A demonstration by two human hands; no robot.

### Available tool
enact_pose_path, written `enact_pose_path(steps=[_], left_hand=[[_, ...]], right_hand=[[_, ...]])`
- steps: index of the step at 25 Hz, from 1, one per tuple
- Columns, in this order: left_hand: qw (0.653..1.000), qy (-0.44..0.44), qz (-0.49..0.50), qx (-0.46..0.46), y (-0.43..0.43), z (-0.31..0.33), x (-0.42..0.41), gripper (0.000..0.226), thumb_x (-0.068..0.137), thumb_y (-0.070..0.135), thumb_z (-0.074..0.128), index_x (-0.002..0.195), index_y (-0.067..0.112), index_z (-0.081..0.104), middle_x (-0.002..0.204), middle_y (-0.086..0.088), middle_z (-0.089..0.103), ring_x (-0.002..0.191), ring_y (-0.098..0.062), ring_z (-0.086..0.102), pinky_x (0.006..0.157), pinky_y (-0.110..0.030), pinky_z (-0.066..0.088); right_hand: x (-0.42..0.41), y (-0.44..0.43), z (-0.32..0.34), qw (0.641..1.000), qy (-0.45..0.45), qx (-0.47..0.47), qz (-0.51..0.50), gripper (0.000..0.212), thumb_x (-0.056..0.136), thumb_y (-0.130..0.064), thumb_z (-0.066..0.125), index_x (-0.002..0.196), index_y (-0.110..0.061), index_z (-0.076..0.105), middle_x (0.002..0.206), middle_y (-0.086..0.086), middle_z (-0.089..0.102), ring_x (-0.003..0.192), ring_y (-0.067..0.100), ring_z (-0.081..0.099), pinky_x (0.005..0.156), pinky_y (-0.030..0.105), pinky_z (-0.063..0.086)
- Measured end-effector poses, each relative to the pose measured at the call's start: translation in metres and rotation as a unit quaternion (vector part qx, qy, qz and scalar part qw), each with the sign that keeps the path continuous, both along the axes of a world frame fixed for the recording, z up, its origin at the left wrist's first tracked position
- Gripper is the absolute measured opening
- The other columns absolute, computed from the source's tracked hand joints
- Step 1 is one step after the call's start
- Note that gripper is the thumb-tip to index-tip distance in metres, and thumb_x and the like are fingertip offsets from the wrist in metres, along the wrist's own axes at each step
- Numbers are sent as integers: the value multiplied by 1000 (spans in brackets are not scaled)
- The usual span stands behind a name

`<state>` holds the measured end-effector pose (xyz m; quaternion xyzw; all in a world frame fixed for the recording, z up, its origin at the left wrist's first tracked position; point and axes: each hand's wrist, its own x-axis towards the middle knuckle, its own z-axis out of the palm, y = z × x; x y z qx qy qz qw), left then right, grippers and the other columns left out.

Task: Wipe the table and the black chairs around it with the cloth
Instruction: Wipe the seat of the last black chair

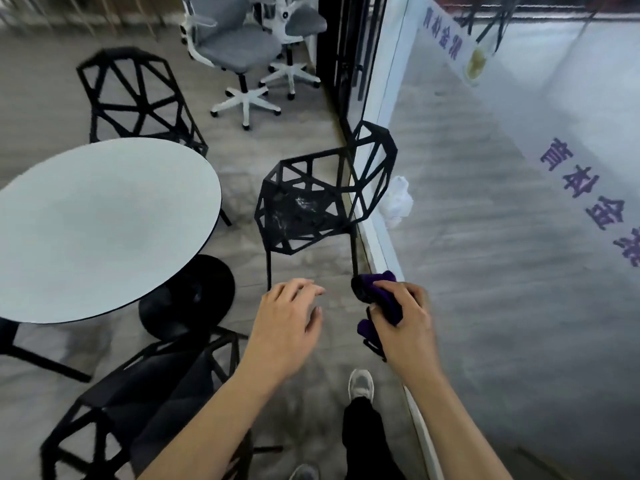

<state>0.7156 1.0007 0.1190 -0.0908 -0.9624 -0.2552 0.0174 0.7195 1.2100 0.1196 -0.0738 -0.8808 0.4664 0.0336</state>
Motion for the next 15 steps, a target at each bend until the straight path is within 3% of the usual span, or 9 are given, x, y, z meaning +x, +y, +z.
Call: enact_pose_path(steps=[4, 7, 9, 12, 15], left_hand=[[999, -5, 51, -13, 17, -8, -72, 28, 96, 24, 58, 124, 27, 61, 129, 9, 57, 116, -18, 50, 100, -34, 40], [996, -12, 86, -21, 28, -14, -123, 27, 93, 24, 57, 120, 25, 63, 125, 8, 58, 112, -19, 53, 98, -34, 42], [993, -11, 112, -33, 29, -25, -145, 31, 92, 29, 49, 118, 24, 64, 123, 8, 60, 112, -19, 55, 96, -35, 46], [988, -51, 145, -20, 21, -53, -158, 34, 94, 36, 43, 121, 28, 62, 125, 12, 59, 118, -13, 51, 101, -32, 44], [980, -96, 176, 1, 9, -87, -176, 32, 95, 40, 43, 121, 34, 61, 127, 17, 56, 119, -10, 51, 100, -31, 43]], right_hand=[[-96, 12, -12, 998, -1, -11, 70, 38, 88, -14, 71, 116, -39, 66, 123, -12, 46, 110, 8, 55, 78, -5, 37], [-173, 22, -20, 994, -30, -18, 105, 37, 89, -15, 71, 115, -40, 65, 122, -12, 45, 109, 8, 54, 74, -5, 37], [-223, 21, -32, 989, -35, 11, 143, 38, 89, -19, 71, 116, -44, 63, 122, -14, 44, 111, 9, 54, 82, 0, 36], [-284, 10, -56, 983, -54, 28, 173, 38, 88, -23, 71, 118, -46, 61, 120, -16, 44, 111, 9, 53, 92, 19, 43], [-325, -4, -86, 975, -94, 31, 201, 38, 89, -23, 71, 119, -44, 61, 121, -18, 45, 112, 7, 52, 86, 16, 42]])
